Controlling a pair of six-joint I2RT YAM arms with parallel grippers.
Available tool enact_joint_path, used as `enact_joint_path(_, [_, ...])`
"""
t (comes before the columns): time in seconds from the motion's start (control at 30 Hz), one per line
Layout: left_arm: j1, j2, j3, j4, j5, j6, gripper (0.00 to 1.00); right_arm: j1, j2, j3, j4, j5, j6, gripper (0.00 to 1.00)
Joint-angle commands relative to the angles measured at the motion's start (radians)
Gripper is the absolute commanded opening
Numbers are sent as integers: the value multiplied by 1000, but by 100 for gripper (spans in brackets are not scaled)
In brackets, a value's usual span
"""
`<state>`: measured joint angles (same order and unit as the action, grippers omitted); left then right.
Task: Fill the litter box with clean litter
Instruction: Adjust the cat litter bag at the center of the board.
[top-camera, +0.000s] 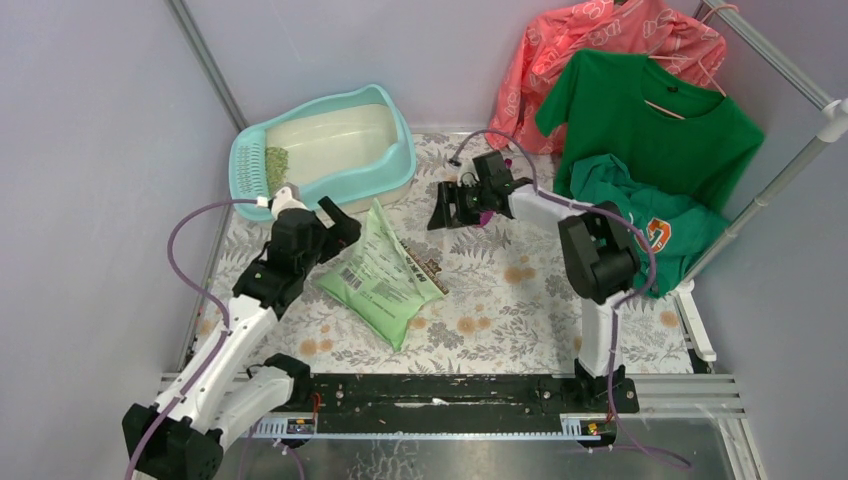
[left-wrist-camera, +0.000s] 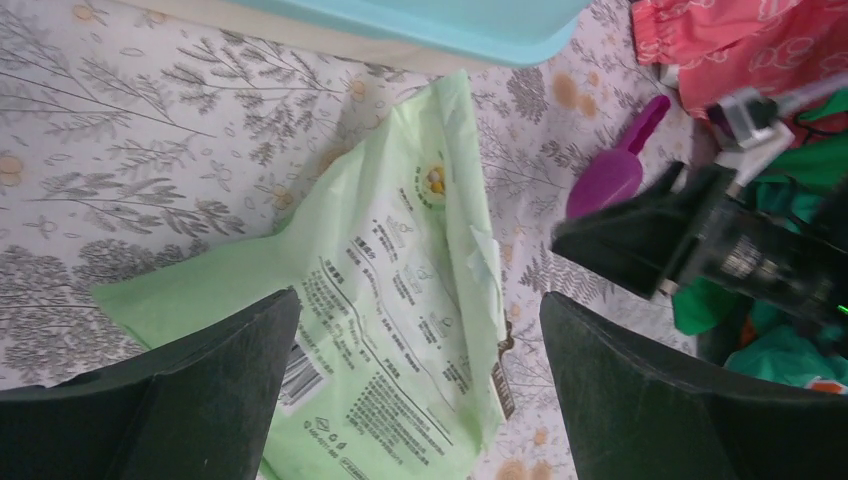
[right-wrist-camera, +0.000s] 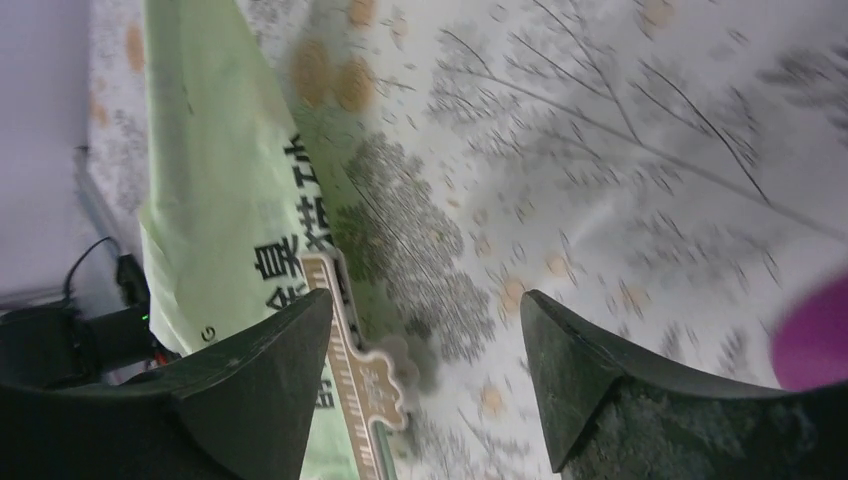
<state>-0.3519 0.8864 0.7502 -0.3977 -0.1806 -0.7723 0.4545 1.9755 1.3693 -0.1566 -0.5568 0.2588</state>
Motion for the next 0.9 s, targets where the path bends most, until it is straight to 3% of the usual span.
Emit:
enact_joint_path(0.0, [11,52,37,-21,98,-55,99,23,104,118,176,-269,40,78])
enact_joint_path(0.2, [11,35,-98,99,176,-86,99,101,226,222,110,-345,-10,80])
enact_joint_path(0.4, [11,-63,-161,117,97,-51,99,189,274,251,51,-355,-59,79])
enact_joint_path(0.57, [11,-87,-152,80,98,-38,99,234,261,173,137,-316,-4,68])
enact_joint_path(0.7, [12,-99,-142,39,101,-45,99,248,216,120,183,-278,25,38])
enact_joint_path(0.8, [11,-104,-140,17,123,-60,99,269,119,61,177,-188,19,1])
enact_joint_path(0.87, [11,-118,-142,3,120,-65,99,277,-2,6,170,-102,20,0])
